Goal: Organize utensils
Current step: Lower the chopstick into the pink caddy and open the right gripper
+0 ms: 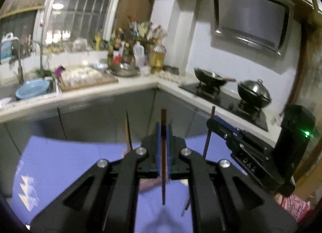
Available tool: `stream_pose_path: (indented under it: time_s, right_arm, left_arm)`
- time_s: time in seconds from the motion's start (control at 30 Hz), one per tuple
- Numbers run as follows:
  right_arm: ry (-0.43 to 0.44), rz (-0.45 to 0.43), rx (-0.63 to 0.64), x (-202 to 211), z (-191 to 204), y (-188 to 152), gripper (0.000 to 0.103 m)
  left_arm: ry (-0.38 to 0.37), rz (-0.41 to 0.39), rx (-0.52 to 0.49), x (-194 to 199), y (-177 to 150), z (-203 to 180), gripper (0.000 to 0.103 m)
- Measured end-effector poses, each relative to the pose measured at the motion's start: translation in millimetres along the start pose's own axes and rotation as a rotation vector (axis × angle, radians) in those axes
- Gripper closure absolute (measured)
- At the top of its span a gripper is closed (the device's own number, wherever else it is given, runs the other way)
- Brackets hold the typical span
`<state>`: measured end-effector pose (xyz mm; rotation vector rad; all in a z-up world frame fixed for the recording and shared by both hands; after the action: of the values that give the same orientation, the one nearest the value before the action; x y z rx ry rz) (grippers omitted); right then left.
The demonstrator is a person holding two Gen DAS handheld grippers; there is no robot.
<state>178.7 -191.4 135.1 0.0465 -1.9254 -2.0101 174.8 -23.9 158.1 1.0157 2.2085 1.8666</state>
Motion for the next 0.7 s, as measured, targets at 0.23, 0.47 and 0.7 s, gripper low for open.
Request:
stream_pose_path:
  time_s: [0.23, 0.47, 0.7]
  right_arm:
    - [-0.083, -0.135, -0.033, -50, -8, 37, 0.098]
    - [-0.111, -0.159, -0.047, -95, -24, 12, 0.098]
    - [-0.049, -0.009, -0.13, -121, -41, -58, 0.097]
  left_arm:
    - [0.107, -0.051, -0.023, -33, 45, 13, 0.099]
    - [0.14, 0.006, -0.036, -83, 27, 33, 0.099]
    - [0.161, 0.095, -0.071, -128, -35, 40, 0.097]
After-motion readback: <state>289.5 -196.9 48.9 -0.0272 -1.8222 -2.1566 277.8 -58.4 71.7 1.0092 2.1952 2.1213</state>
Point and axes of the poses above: each gripper's, at about its wrist camera, not at the fingertips, and x roughly against the way its jaws point, z to its left, y to its top, the point moved 5 cm from there along -x, roughly the way its jaws point, and after that the axes turned 1 degree about -x, right-handed, at the moved point
